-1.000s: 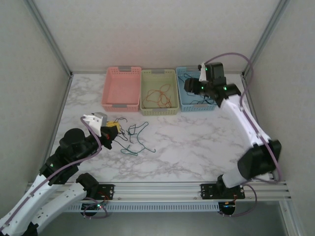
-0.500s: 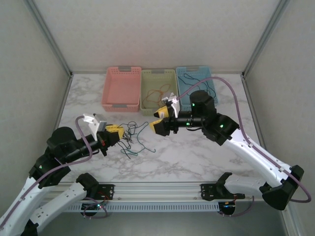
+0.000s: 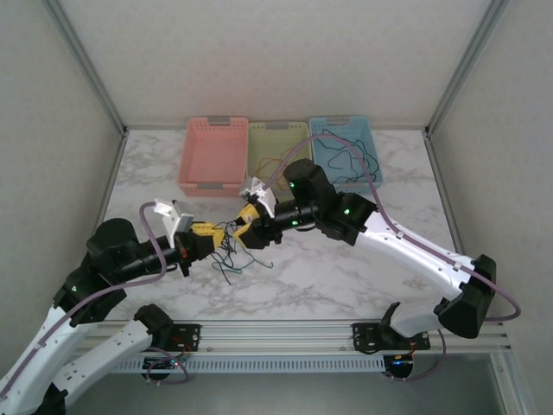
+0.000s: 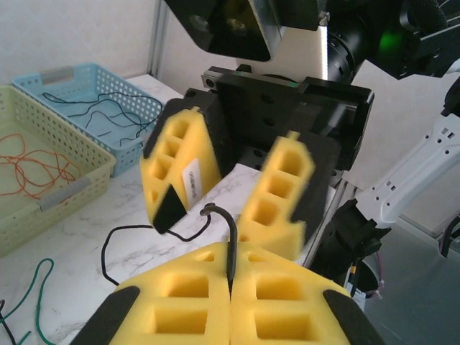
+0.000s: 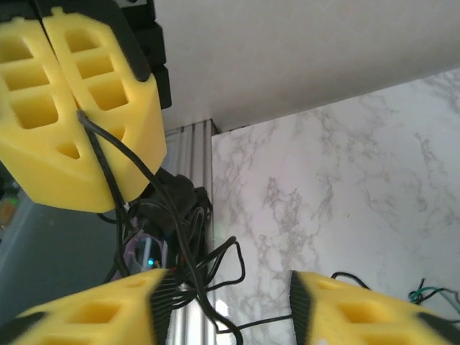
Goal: Untangle the cables
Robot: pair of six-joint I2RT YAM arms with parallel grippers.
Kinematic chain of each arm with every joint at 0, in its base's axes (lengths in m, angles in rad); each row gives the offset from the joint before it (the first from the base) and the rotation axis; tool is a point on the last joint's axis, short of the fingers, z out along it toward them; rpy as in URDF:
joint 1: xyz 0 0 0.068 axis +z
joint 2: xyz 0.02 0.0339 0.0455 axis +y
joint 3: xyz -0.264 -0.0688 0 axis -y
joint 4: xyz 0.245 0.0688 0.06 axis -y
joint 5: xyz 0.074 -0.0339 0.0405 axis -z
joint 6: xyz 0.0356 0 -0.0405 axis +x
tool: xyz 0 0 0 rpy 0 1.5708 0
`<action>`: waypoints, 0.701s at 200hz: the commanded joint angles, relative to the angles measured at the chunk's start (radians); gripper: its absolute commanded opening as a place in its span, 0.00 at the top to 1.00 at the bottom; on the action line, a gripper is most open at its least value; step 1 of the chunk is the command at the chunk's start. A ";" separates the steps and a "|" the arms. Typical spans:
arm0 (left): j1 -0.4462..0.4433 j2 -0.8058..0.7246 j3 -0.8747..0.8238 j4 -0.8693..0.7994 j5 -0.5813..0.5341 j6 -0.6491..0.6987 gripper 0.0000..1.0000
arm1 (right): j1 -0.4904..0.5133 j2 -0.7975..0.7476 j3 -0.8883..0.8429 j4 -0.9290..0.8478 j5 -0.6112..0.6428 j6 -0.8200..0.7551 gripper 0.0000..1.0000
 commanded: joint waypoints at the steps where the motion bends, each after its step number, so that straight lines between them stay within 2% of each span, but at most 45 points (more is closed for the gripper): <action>1: -0.005 0.007 0.034 -0.006 0.022 0.001 1.00 | 0.012 0.009 0.052 -0.041 0.004 -0.031 0.87; 10: -0.005 0.006 0.035 -0.011 0.018 0.003 1.00 | 0.012 -0.005 0.048 -0.042 0.038 -0.042 1.00; 14: -0.005 0.006 0.036 -0.014 0.014 0.003 0.99 | 0.012 -0.016 0.046 -0.039 0.058 -0.045 1.00; 19: -0.005 0.004 0.036 -0.017 0.008 0.002 0.87 | 0.012 -0.030 0.042 -0.034 0.089 -0.047 1.00; 26: -0.005 0.002 0.036 -0.023 -0.012 -0.001 0.62 | 0.012 -0.048 0.034 -0.027 0.143 -0.046 1.00; 40: -0.005 -0.014 0.032 -0.032 -0.061 -0.006 0.31 | 0.008 -0.076 0.037 -0.036 0.233 -0.051 1.00; 48: -0.005 -0.027 0.027 -0.035 -0.093 -0.014 0.17 | 0.002 -0.089 0.044 -0.049 0.261 -0.049 1.00; 62: -0.005 -0.055 0.014 -0.032 -0.144 -0.028 0.02 | -0.014 -0.111 0.044 -0.055 0.311 -0.026 1.00; 115: -0.005 -0.095 -0.057 -0.043 -0.201 -0.082 0.02 | -0.060 -0.148 0.032 -0.046 0.332 0.080 1.00; 140: -0.005 -0.079 -0.132 0.036 -0.210 -0.162 0.05 | -0.064 -0.146 0.073 -0.065 0.363 0.112 1.00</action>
